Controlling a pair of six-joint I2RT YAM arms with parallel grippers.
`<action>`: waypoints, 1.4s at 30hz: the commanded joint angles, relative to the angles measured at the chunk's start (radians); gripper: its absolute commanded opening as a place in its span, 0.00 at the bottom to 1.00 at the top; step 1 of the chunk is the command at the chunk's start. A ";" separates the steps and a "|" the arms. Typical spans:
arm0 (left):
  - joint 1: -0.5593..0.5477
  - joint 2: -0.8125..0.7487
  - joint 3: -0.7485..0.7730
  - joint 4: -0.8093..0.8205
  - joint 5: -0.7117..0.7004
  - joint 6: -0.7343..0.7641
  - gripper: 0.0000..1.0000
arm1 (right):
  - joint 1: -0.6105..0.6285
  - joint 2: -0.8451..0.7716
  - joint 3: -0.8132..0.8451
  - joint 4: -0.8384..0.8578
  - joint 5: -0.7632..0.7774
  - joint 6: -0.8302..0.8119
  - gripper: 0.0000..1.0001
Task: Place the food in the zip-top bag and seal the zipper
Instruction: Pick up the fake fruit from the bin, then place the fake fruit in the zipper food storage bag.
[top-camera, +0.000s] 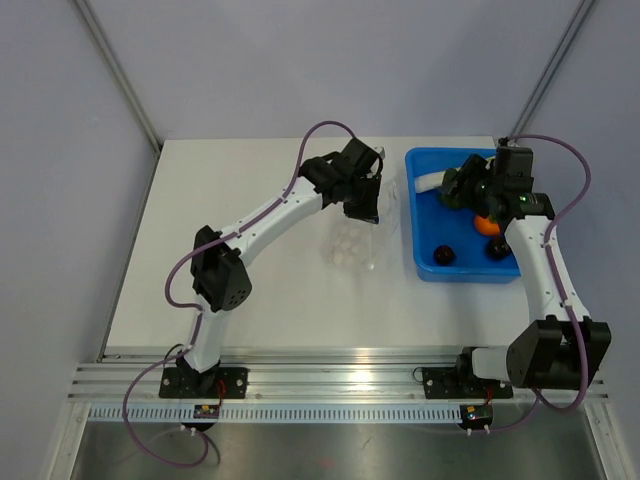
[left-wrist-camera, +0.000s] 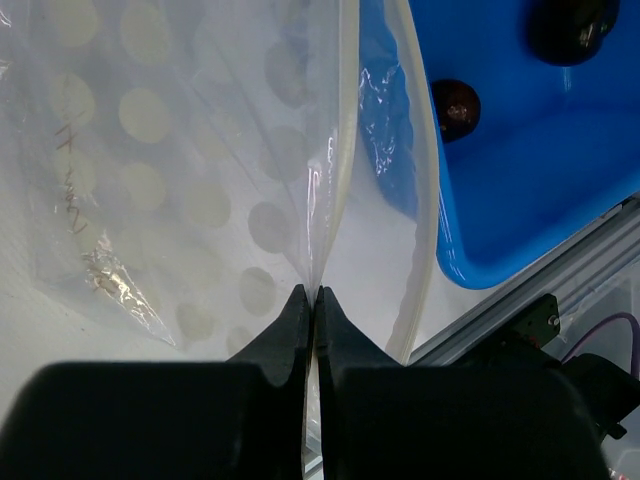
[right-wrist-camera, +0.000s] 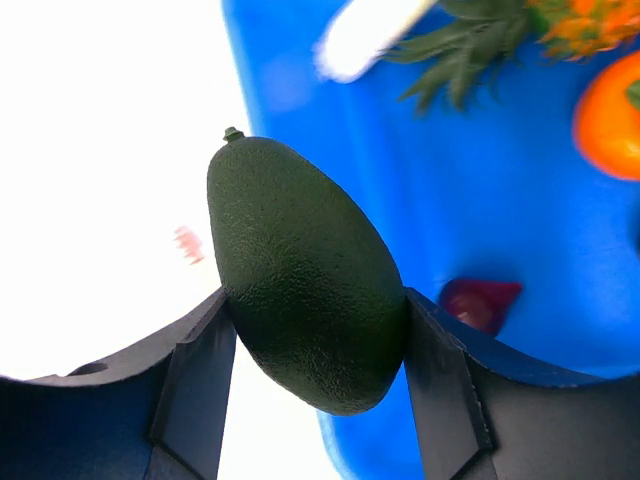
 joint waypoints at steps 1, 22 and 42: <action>-0.002 0.017 0.057 0.010 0.039 -0.012 0.00 | 0.050 -0.070 -0.013 -0.026 -0.063 0.040 0.46; 0.028 -0.043 0.067 0.045 0.135 -0.048 0.00 | 0.327 -0.020 -0.117 0.095 -0.103 0.185 0.46; 0.037 -0.103 -0.005 0.168 0.295 -0.114 0.00 | 0.328 -0.024 -0.119 0.127 -0.137 0.163 0.84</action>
